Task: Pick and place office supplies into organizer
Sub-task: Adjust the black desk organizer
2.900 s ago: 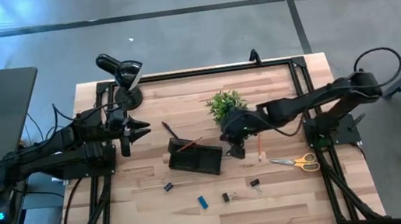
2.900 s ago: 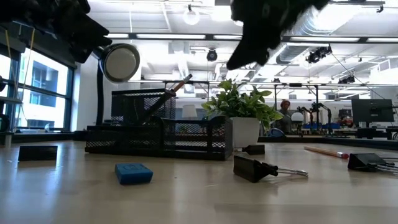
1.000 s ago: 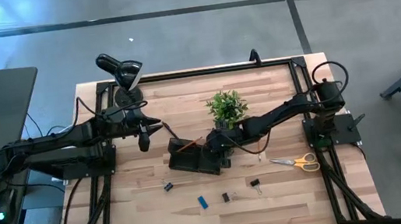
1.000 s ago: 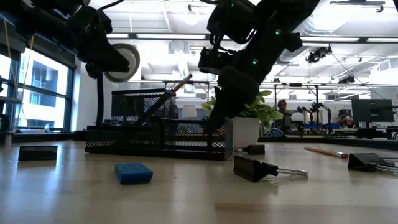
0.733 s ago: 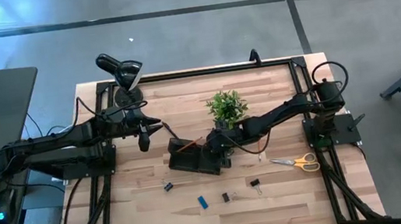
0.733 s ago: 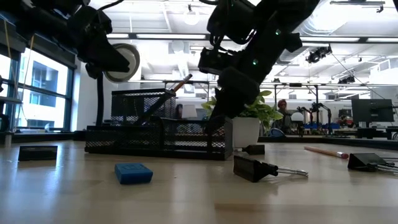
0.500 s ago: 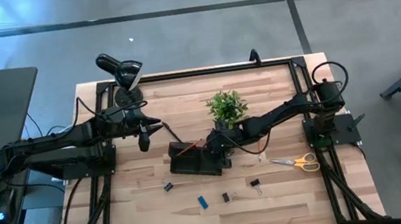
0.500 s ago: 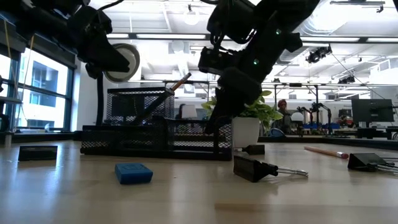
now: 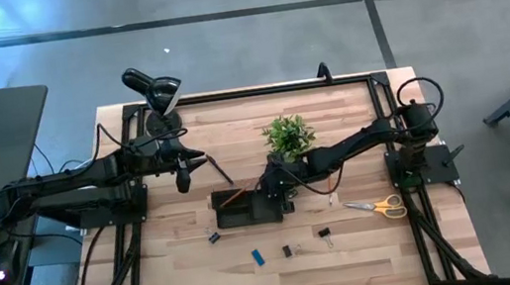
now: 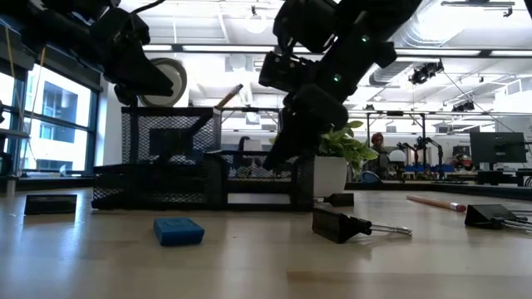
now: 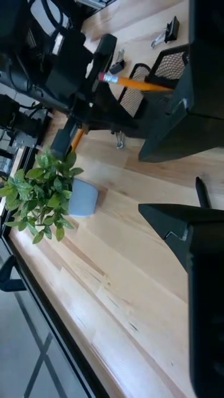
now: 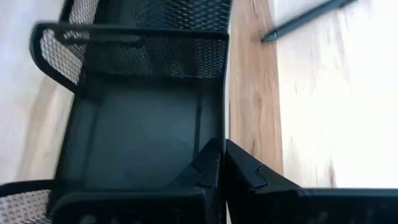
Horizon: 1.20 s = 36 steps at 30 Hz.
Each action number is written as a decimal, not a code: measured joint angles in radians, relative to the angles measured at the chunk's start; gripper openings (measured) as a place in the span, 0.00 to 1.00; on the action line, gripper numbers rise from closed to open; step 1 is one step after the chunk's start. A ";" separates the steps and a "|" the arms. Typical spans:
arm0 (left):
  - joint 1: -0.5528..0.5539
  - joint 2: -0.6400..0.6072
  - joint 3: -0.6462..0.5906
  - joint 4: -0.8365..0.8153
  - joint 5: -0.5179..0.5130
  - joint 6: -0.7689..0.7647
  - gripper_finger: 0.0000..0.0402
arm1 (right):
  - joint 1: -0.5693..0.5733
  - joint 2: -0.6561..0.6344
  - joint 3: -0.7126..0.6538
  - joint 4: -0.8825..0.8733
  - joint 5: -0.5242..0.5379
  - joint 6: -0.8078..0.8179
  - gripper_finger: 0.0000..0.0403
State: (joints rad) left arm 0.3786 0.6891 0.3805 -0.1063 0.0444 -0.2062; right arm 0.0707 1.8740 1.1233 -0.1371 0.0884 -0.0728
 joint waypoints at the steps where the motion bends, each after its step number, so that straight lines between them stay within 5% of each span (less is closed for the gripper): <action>1: 0.000 0.000 0.000 0.000 0.000 0.000 0.26 | -0.008 0.000 0.004 0.000 -0.013 -0.011 0.01; 6: 0.000 0.000 0.000 0.000 0.000 0.000 0.26 | -0.046 0.000 0.013 0.015 -0.049 -0.079 0.00; 36: 0.000 0.000 0.000 -0.001 0.000 0.017 0.26 | -0.055 0.000 0.007 0.007 -0.038 0.099 0.02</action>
State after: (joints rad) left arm 0.3790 0.6888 0.3805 -0.1076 0.0444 -0.1895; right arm 0.0158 1.8744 1.1305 -0.1303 0.0509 0.0265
